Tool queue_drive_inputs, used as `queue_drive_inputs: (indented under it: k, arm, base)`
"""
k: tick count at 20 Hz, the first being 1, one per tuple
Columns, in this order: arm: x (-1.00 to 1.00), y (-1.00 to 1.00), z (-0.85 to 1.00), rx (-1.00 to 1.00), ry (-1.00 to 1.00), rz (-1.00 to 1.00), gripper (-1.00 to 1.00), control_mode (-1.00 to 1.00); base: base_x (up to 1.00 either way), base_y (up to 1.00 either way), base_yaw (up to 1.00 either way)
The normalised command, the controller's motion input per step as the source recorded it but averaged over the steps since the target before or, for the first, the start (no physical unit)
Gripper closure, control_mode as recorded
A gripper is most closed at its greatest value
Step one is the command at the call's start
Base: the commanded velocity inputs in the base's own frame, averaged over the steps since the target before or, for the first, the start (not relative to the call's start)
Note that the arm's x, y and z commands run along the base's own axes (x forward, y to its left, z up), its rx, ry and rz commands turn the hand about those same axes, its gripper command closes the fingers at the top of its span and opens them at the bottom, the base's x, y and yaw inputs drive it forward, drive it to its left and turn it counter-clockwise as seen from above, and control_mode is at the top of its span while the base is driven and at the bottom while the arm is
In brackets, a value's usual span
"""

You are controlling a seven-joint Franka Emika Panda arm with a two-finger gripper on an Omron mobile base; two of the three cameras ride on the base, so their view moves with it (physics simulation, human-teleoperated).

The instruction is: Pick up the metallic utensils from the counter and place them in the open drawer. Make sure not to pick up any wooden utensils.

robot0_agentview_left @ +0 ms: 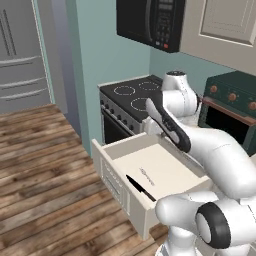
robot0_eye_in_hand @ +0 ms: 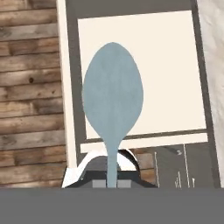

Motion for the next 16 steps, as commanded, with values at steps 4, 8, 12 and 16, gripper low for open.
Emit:
queue_drive_inputs:
  k: [4, 8, 12, 16]
  arm:
    - [1.0, -0.06, -0.25, 0.0, 0.61, 0.2, 1.0, -1.0]
    - [0.78, -0.07, -0.1, 0.0, 0.35, 0.19, 1.0, -1.0]
    - [0.53, -0.08, -0.42, 0.0, 0.08, 0.14, 1.0, -1.0]
    - [0.24, -0.03, -0.91, 0.0, -0.04, 0.08, 1.0, -1.0]
  base:
    - [0.0, 0.0, 0.0]
    - [0.0, 0.0, 0.0]
    - [0.0, 0.0, 0.0]
    - [0.0, 0.0, 0.0]
